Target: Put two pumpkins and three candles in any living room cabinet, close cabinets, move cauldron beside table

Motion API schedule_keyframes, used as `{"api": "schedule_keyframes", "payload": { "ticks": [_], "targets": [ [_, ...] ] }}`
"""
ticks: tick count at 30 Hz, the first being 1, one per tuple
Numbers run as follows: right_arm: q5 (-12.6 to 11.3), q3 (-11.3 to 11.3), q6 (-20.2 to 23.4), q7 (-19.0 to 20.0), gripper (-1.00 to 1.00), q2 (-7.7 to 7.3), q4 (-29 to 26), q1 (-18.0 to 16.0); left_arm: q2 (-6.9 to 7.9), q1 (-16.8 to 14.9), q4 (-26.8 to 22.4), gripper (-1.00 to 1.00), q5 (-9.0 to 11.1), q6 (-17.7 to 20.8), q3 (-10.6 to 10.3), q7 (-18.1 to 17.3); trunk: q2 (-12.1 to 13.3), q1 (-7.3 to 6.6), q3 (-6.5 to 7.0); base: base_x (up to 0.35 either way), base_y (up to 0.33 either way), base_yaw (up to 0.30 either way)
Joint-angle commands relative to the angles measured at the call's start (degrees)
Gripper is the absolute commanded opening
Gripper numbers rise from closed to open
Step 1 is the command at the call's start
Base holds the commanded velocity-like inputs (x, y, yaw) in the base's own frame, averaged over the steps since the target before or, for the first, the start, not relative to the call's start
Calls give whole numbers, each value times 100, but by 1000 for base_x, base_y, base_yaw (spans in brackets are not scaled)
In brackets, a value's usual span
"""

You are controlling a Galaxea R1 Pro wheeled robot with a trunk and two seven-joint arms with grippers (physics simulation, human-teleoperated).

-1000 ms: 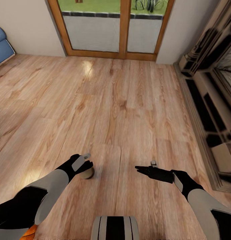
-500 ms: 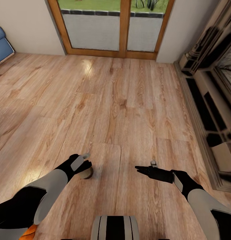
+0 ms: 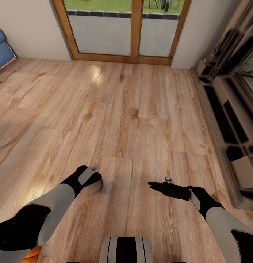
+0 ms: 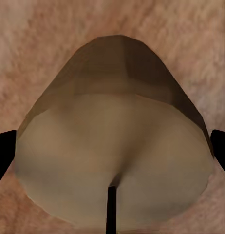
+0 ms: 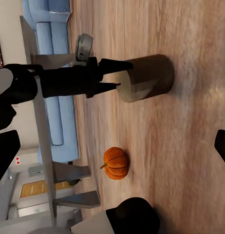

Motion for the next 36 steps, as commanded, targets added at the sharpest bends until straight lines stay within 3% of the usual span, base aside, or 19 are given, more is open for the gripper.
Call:
{"api": "schedule_keyframes", "payload": {
  "ticks": [1, 15, 19, 22, 24, 25, 27, 30, 32, 35, 36],
  "targets": [
    [0, -1, 0, 0, 100, 0, 0, 0, -4, -3, -4, -100, -5, 45, 0, 0, 0, 0, 0, 0, 0, 0],
    [3, -9, 0, 0, 100, -9, 0, -2, -16, -14, -124, -100, 1, 150, 0, 1, 0, 0, 0, 0, 0, 0],
    [6, -20, 8, -3, 100, -76, -8, -3, -13, -24, -145, -100, 1, 154, 3, 5, 0, 0, 0, 0, 0, 0],
    [-5, -42, 16, 0, 100, -293, -9, -6, -6, -32, -168, -100, 1, 318, 12, 5, 0, 0, 0, 0, 0, 0],
    [-10, -153, 19, -3, 100, -452, -9, -7, 14, -33, -345, -100, 1, 750, 24, -1, 0, 0, 0, 0, 0, 0],
    [-12, -274, 33, -2, 100, -525, -9, -8, 24, -27, -534, -100, 3, 1001, 58, -3, 0, 0, 0, 0, 0, 0],
    [2, -807, 230, -7, 100, -704, -13, -7, 41, 11, -1112, -100, 39, 1501, 278, -7, 0, 0, 0, 0, 0, 0],
    [9, -1121, 376, -20, 100, -914, -23, -7, 39, 13, -1335, -100, 170, 1667, 407, -8, 0, 0, 0, 0, 0, 0],
    [7, -1207, 413, -37, 100, -1053, -25, -5, 34, 5, -1477, -100, 323, 1885, 448, -8, 0, 0, 0, 0, 0, 0],
    [4, -1237, 420, -65, 100, -1120, -26, -2, 34, 2, -1819, -100, 592, 2255, 505, -8, 0, 0, 0, 0, 0, 0],
    [4, -1249, 418, -155, 100, -1140, -26, -2, 46, 5, -2231, -100, 904, 2550, 573, -8, 0, 0, 0, 0, 0, 0]
  ]
}}
